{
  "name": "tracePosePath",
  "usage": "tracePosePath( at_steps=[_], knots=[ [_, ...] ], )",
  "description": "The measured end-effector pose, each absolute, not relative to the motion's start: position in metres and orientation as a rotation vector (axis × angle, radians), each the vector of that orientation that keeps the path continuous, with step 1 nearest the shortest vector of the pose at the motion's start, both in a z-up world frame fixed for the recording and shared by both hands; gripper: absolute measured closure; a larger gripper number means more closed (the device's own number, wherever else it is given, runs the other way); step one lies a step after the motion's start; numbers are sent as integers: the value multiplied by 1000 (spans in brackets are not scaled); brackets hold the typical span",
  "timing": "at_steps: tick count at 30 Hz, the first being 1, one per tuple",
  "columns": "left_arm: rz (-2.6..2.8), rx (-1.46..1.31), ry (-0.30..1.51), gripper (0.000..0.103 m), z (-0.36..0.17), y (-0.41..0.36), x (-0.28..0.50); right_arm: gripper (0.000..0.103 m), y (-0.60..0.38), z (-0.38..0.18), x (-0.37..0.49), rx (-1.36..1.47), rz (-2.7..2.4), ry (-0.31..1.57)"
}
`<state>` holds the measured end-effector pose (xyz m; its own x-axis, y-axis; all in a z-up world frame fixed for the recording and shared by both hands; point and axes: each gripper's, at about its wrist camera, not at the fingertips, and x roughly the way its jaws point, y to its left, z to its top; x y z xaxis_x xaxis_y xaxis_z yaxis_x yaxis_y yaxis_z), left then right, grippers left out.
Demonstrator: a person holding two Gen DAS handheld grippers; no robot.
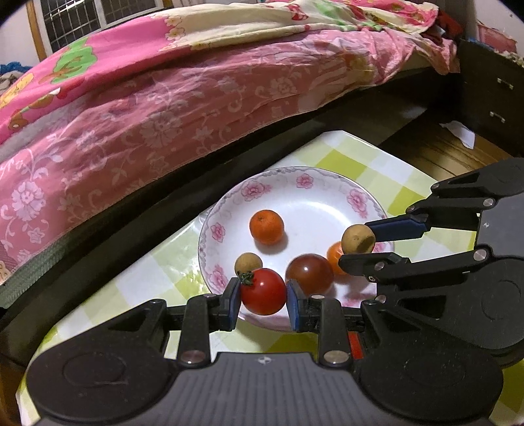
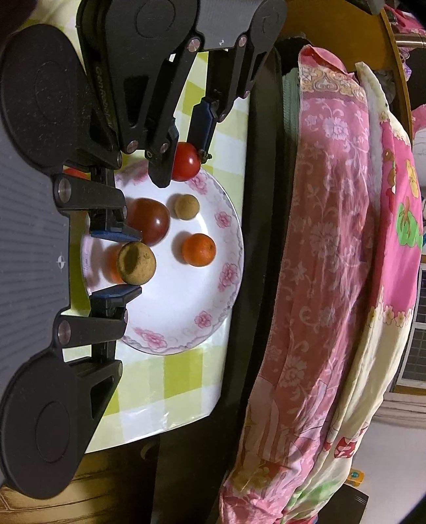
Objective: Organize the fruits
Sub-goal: 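Carry both fruits over the white plate and open right tool to release the kiwi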
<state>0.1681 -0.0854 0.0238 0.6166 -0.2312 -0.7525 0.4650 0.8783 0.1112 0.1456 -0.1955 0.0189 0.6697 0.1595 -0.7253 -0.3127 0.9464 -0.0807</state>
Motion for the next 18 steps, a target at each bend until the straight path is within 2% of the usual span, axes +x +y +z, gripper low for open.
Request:
tracePosePath(
  at_steps=[18],
  knots=[
    [-392, 261, 827, 67, 11, -88, 194, 77, -200, 9, 170, -247, 257, 758]
  ],
)
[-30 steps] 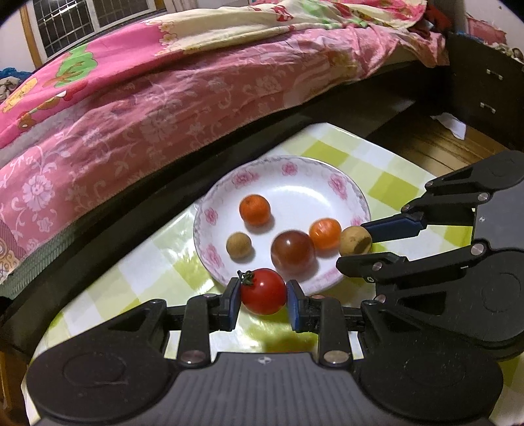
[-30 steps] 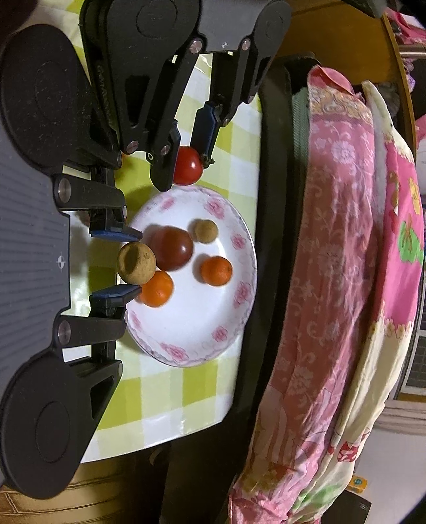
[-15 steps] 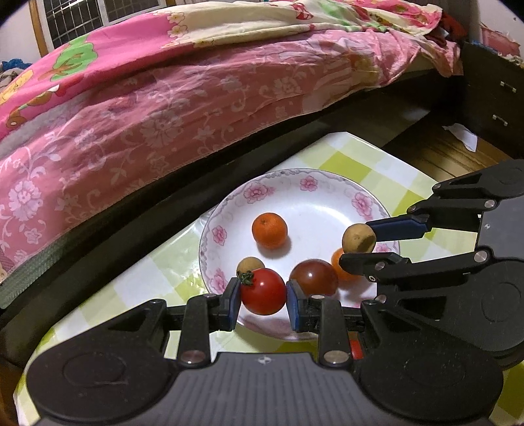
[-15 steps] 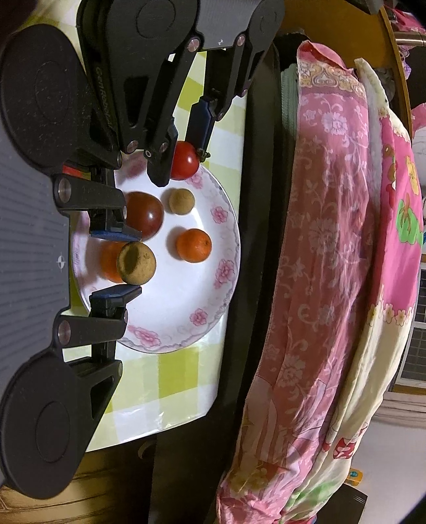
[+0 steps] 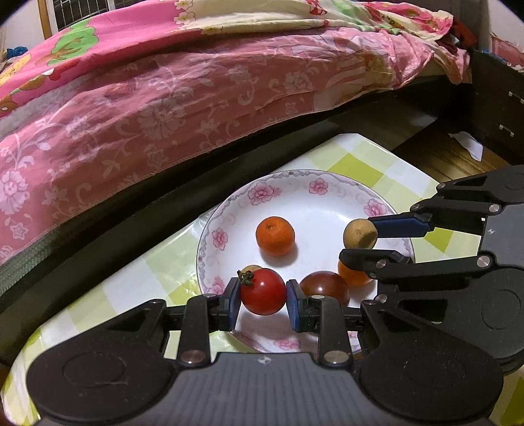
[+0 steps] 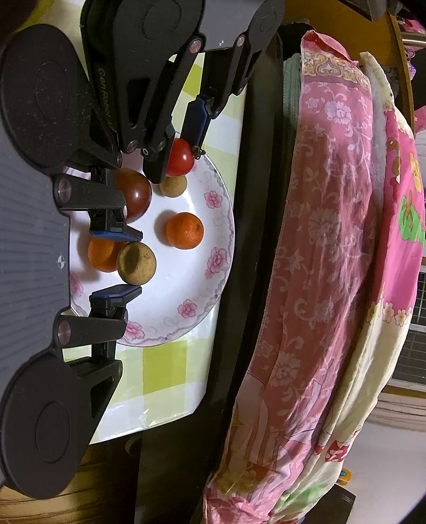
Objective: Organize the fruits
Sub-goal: 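Carry both fruits over the white plate and open right tool to release the kiwi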
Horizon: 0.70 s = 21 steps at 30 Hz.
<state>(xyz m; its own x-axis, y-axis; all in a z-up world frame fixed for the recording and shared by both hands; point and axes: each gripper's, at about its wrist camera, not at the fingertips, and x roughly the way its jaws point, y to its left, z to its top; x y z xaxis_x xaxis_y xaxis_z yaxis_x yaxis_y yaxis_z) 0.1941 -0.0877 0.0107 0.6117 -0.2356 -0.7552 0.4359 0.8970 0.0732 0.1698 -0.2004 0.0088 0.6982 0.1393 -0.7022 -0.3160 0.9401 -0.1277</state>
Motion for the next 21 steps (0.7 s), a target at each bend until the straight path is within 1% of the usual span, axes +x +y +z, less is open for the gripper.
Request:
tracePosePath(
  at_steps=[8, 21],
  knots=[
    [-397, 295, 848, 66, -4, -95, 198, 77, -204, 7, 179, -214, 259, 738],
    [-383, 270, 844, 66, -7, -94, 205, 76, -207, 1, 185, -186, 254, 732]
  ],
)
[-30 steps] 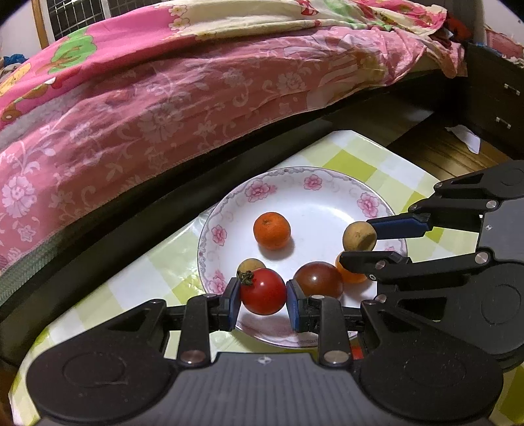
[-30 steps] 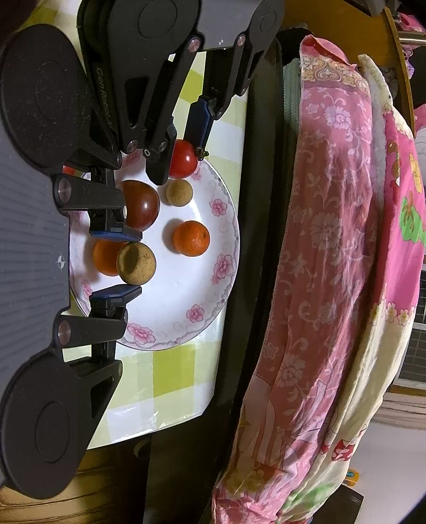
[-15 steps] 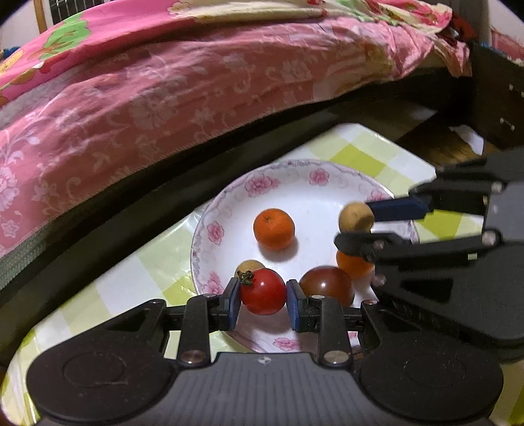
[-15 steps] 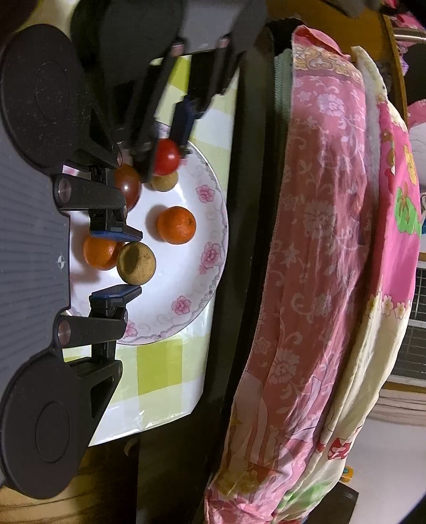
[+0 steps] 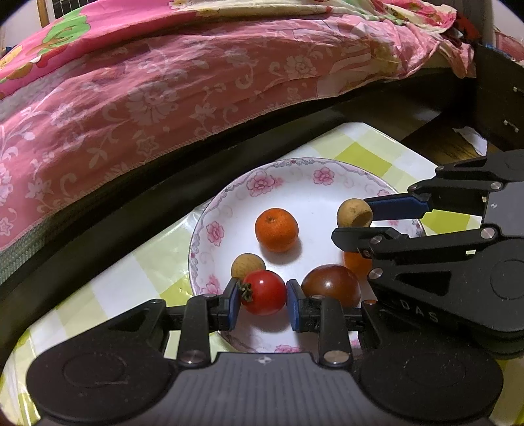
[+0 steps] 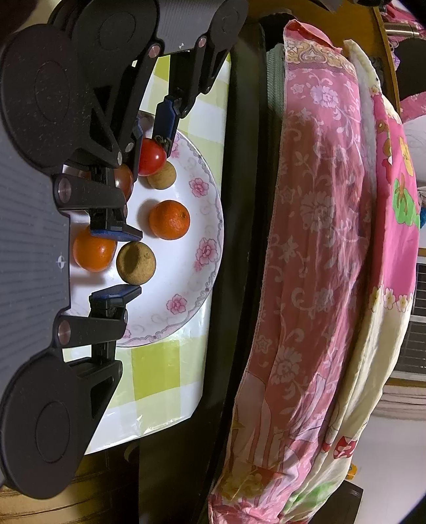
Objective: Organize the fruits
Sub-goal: 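Carry both fruits over the white plate and open right tool to release the kiwi, then open left tool to drop the cherry tomato in the plate while right tool withdraws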
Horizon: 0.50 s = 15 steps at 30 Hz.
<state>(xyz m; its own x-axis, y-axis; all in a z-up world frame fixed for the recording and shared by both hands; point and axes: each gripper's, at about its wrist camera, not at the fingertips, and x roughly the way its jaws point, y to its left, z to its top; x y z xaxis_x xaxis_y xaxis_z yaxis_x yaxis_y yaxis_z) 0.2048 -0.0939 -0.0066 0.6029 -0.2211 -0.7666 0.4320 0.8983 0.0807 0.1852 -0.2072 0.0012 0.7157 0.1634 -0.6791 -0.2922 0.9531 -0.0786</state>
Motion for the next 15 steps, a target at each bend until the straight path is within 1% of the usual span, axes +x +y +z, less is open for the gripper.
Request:
tracePosePath(
  at_steps=[4, 8, 15],
  knots=[
    [-386, 266, 840, 66, -6, -95, 205, 76, -211, 0, 187, -167, 252, 736],
    [-389, 267, 840, 65, -7, -95, 204, 70, -213, 0, 188, -163, 240, 729],
    [-395, 267, 833, 63, -4, -95, 201, 69, -213, 6, 185, -145, 245, 714]
  ],
)
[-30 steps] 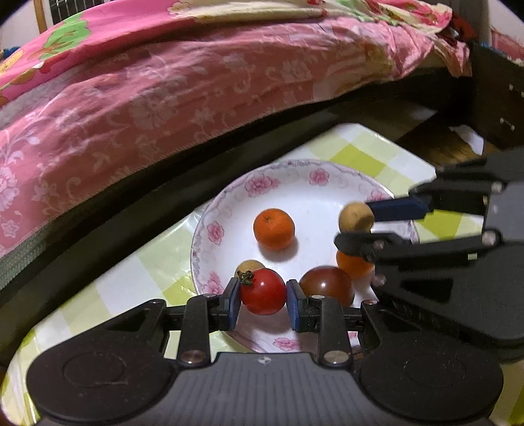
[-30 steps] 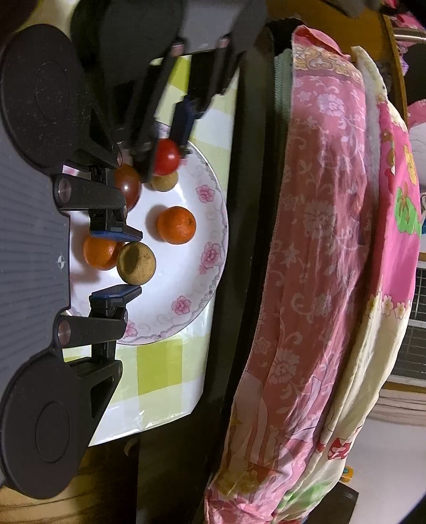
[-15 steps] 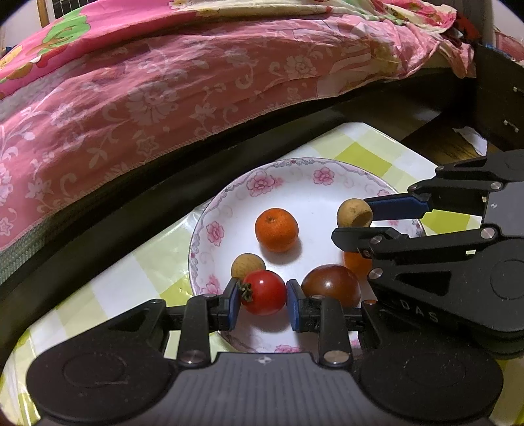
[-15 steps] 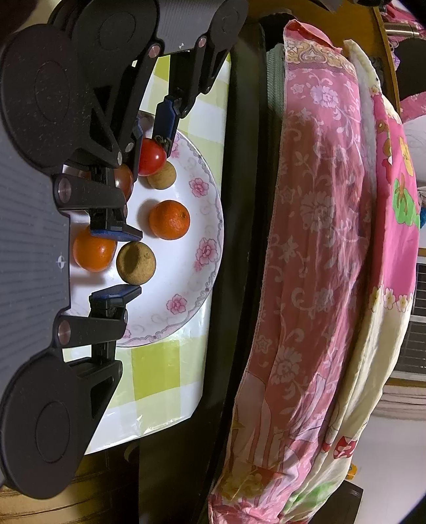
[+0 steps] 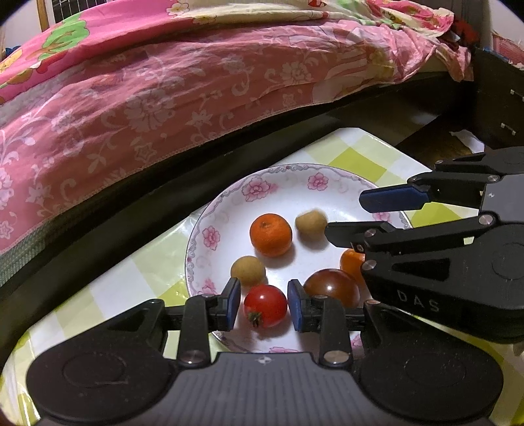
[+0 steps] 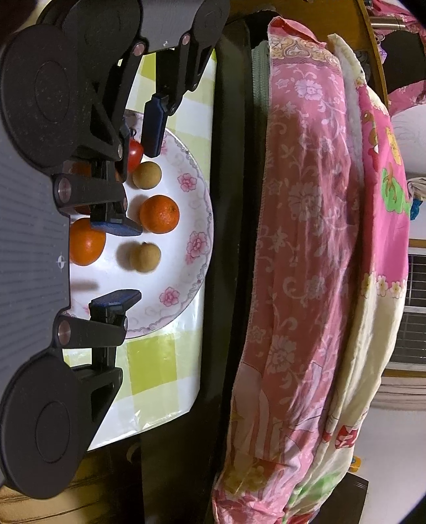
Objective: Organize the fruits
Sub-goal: 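Open left tool to drop the cherry tomato in the plate while right tool withdraws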
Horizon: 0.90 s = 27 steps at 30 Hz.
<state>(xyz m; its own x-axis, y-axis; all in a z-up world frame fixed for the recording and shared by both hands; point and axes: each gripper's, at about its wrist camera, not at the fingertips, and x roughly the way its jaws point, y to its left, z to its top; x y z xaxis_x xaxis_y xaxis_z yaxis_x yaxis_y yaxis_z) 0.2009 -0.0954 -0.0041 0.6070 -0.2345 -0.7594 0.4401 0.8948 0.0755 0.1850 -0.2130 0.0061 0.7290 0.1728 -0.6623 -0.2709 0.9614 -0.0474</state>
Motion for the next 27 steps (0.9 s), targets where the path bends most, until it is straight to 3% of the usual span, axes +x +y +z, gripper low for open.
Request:
tracePosePath(
  at_steps=[27],
  knots=[
    [-405, 227, 813, 61, 30, -61, 137, 69, -203, 28, 120, -131, 260, 739]
  ],
)
